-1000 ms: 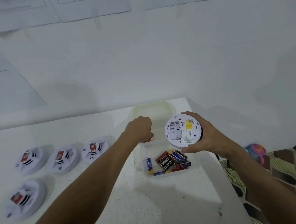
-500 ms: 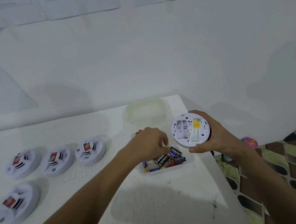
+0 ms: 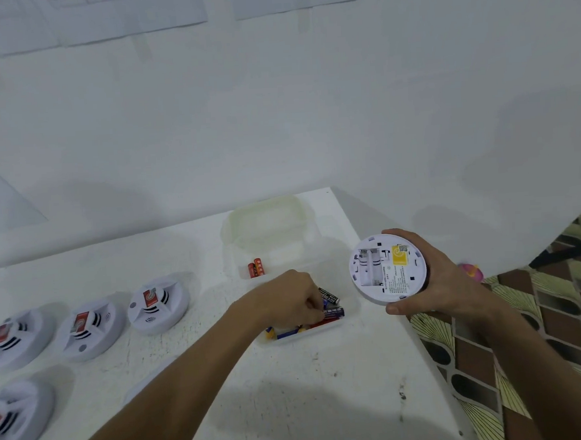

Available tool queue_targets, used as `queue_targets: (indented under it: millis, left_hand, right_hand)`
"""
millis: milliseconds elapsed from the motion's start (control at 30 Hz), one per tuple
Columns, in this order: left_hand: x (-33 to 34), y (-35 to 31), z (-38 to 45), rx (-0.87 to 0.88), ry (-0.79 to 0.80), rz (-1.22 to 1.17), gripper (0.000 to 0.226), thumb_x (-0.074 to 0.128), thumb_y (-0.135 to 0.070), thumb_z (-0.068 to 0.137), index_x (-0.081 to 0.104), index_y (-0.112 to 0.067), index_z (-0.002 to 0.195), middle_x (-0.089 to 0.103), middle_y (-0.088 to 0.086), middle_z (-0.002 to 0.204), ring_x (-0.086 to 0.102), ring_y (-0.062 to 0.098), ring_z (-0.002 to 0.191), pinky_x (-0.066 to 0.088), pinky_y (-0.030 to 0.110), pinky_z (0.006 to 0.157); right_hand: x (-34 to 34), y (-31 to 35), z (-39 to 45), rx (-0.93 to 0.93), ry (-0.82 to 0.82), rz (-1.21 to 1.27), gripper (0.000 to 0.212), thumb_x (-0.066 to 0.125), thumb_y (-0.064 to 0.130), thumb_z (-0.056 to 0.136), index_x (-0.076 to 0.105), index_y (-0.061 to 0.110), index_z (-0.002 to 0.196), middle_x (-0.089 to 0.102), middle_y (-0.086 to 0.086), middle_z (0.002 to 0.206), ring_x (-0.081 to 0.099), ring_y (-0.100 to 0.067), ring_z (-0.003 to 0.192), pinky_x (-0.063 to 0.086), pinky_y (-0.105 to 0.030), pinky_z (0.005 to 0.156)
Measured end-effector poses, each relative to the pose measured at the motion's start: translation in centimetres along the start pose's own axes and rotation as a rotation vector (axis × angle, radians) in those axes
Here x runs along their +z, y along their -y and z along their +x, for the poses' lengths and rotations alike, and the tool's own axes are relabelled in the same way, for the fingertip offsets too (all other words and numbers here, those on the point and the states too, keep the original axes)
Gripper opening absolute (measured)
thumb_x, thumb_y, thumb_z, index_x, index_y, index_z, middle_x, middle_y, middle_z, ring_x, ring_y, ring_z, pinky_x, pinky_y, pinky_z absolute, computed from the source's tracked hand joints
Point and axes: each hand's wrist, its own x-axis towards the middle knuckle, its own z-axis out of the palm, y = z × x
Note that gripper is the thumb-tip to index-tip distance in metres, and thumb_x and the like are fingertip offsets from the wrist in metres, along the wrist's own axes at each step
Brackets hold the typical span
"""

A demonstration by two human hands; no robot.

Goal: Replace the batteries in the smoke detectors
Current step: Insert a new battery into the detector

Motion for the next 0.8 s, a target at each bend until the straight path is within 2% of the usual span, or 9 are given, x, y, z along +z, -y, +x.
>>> queue_targets:
  millis: [200,300,367,400,467,533,633,733,800]
  left_hand:
    - [-0.7,-0.3,-0.8,-0.007,-0.095,-0.007,0.018,0.058,-0.029,0.093,0.069,-0.016,0.098,0.069,-0.003,0.095,0.062,0.012,0.083,0.051,0.026,0.073]
    - [-2.6,-1.0,-2.0,-0.011,-0.274,-0.119,0.016,0.059,-0.025,0.092,0.071,-0.015,0.098,0.072,-0.010,0.086,0.067,0.008,0.080,0.054,0.023,0.074]
    - [-4.1,-1.6,-3.0,-0.011,-0.444,-0.290,0.014,0.058,-0.022,0.094,0.072,-0.017,0.095,0.069,-0.016,0.068,0.066,0.009,0.067,0.056,0.029,0.069]
    - [-4.8,-2.0,-3.4,-0.015,-0.534,-0.384,0.014,0.058,-0.022,0.095,0.072,-0.019,0.095,0.069,-0.015,0.068,0.065,0.011,0.065,0.056,0.031,0.067]
    - [-5.6,-2.8,-3.9,-0.005,-0.679,-0.520,0.015,0.059,-0.022,0.095,0.073,-0.022,0.101,0.072,-0.009,0.080,0.066,0.008,0.071,0.057,0.030,0.069]
    - [-5.7,-3.5,-4.3,0.038,-0.722,-0.562,0.016,0.061,-0.023,0.094,0.072,-0.022,0.105,0.073,-0.009,0.090,0.066,0.001,0.078,0.055,0.023,0.075]
    - [-4.8,-4.2,-4.6,0.093,-0.734,-0.362,0.018,0.063,-0.025,0.092,0.072,-0.020,0.107,0.071,-0.010,0.092,0.063,0.000,0.082,0.051,0.016,0.074]
    - [-3.4,-4.1,-4.6,0.216,-0.818,-0.066,0.014,0.064,-0.021,0.092,0.072,-0.014,0.101,0.070,-0.003,0.088,0.058,0.006,0.080,0.048,0.018,0.067]
    - [-2.7,-3.6,-4.5,0.265,-0.844,0.030,0.014,0.065,-0.021,0.090,0.072,-0.013,0.099,0.070,-0.001,0.090,0.059,0.005,0.074,0.050,0.019,0.064]
  right_hand:
    - [0.0,-0.1,-0.3,0.005,-0.011,-0.005,0.095,0.090,0.014,0.052,0.044,0.023,0.135,0.060,0.013,0.124,0.056,-0.012,0.120,0.052,-0.022,0.092]
    - [0.5,0.2,0.0,0.001,0.004,0.020,0.097,0.091,0.017,0.051,0.043,0.024,0.136,0.059,0.009,0.125,0.056,-0.014,0.121,0.052,-0.030,0.095]
    - [1.0,0.4,0.3,-0.005,0.012,0.041,0.097,0.091,0.012,0.053,0.044,0.025,0.136,0.059,0.007,0.126,0.055,-0.018,0.122,0.052,-0.034,0.096]
    - [1.2,0.5,0.5,-0.009,0.016,0.053,0.096,0.090,0.009,0.053,0.044,0.025,0.136,0.059,0.006,0.126,0.055,-0.018,0.122,0.052,-0.034,0.096]
    - [1.8,0.8,1.0,-0.018,0.023,0.063,0.094,0.089,0.005,0.054,0.044,0.024,0.135,0.060,0.008,0.124,0.056,-0.015,0.120,0.052,-0.029,0.094]
    - [2.3,1.2,1.4,-0.037,0.036,0.063,0.092,0.088,0.003,0.054,0.045,0.022,0.133,0.060,0.011,0.121,0.057,-0.011,0.116,0.052,-0.024,0.089]
    - [3.1,1.8,2.2,-0.063,0.041,0.065,0.091,0.088,0.003,0.054,0.045,0.017,0.133,0.061,0.011,0.118,0.059,-0.010,0.112,0.052,-0.020,0.085]
    - [3.6,2.0,2.9,-0.078,0.032,0.074,0.092,0.088,0.003,0.053,0.045,0.016,0.134,0.062,0.009,0.118,0.059,-0.012,0.112,0.052,-0.020,0.086]
    - [3.8,2.1,3.1,-0.081,0.032,0.080,0.092,0.088,0.002,0.053,0.046,0.018,0.133,0.062,0.008,0.119,0.060,-0.011,0.112,0.052,-0.020,0.086]
